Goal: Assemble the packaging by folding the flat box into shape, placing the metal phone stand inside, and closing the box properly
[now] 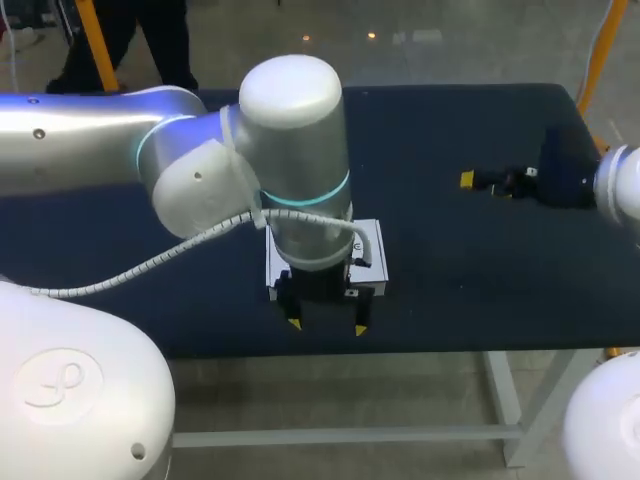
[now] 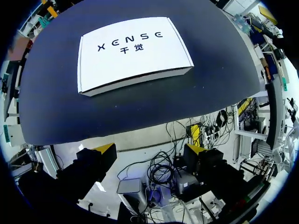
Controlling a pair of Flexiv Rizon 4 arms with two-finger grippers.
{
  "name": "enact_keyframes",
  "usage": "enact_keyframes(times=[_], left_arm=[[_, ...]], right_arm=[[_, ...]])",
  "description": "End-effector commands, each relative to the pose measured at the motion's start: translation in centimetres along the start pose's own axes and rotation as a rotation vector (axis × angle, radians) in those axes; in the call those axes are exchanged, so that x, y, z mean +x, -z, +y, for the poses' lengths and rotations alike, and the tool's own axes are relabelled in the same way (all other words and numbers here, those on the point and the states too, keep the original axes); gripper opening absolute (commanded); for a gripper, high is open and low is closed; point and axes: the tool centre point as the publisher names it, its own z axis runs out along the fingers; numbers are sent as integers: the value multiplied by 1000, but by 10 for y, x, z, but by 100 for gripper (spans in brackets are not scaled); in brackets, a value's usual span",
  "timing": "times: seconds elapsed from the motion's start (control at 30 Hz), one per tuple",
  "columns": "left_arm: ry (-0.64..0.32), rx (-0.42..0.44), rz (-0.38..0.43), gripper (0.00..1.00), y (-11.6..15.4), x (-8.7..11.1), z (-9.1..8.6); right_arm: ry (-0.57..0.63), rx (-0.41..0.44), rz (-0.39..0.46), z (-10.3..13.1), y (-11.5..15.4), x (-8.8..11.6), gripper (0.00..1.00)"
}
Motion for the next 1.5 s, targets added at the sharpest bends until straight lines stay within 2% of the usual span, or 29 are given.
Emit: enact_keyframes(times=[0.03, 0.2, 0.27, 0.6, 0.73, 1.5], left_arm=[[52, 79, -21, 100, -16, 10, 4], [107, 122, -36, 100, -26, 14, -3], [118, 123, -43, 100, -31, 15, -7], [172, 135, -74, 100, -44, 11, -32], [207, 127, -82, 100, -49, 7, -44], [313, 137, -112, 100, -54, -26, -119]], right_arm=[[72, -143, 180, 2, 4, -18, 100], [189, -136, 205, 13, 3, -36, 100], [247, -133, 198, 11, 5, -34, 100], [393, -127, 133, 28, -4, -57, 100], [440, -96, 87, 31, -9, -64, 100], [440, -96, 87, 31, -9, -64, 100]])
